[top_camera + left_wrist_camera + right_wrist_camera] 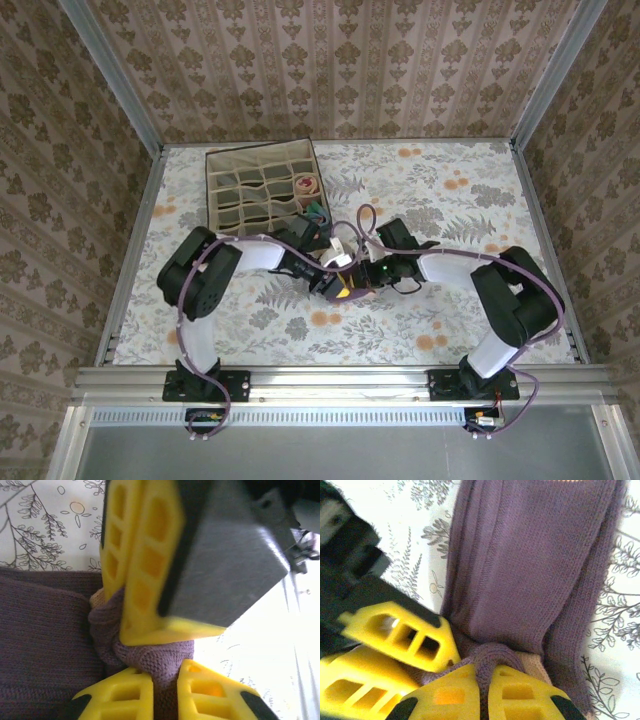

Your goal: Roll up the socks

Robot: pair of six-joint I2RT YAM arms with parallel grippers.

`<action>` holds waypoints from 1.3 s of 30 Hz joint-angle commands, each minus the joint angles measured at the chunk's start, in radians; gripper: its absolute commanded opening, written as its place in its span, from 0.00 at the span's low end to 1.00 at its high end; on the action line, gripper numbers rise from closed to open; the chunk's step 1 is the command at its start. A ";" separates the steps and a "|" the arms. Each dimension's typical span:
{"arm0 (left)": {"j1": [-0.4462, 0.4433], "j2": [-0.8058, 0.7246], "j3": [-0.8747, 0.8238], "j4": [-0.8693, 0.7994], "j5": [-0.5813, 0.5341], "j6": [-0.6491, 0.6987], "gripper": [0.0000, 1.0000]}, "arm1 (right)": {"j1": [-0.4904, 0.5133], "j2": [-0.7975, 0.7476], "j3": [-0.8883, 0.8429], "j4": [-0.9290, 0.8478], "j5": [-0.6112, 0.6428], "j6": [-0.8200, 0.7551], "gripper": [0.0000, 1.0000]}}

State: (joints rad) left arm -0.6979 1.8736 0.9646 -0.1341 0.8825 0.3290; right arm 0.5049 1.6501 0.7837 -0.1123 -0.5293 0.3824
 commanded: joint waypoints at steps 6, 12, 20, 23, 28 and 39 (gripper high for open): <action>-0.029 -0.306 -0.212 0.236 -0.292 0.188 0.25 | 0.040 0.124 -0.013 -0.284 0.187 0.062 0.00; -0.183 -0.514 -0.367 0.358 -0.650 0.368 0.28 | 0.041 0.142 0.030 -0.322 0.190 0.049 0.00; -0.355 -0.472 -0.417 0.431 -0.935 0.484 0.35 | 0.046 0.176 0.077 -0.358 0.174 0.032 0.00; -0.364 -0.417 -0.418 0.455 -0.944 0.478 0.40 | 0.046 0.179 0.087 -0.370 0.172 0.026 0.00; -0.359 -0.303 -0.411 0.486 -0.936 0.462 0.38 | 0.045 0.186 0.093 -0.380 0.156 0.021 0.00; -0.264 -0.234 -0.262 0.177 -0.644 0.321 0.00 | 0.005 0.106 0.013 -0.341 0.046 0.042 0.17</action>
State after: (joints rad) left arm -1.0061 1.5894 0.6743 0.1917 0.0837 0.7349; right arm 0.5030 1.7344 0.9016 -0.2913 -0.5289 0.4263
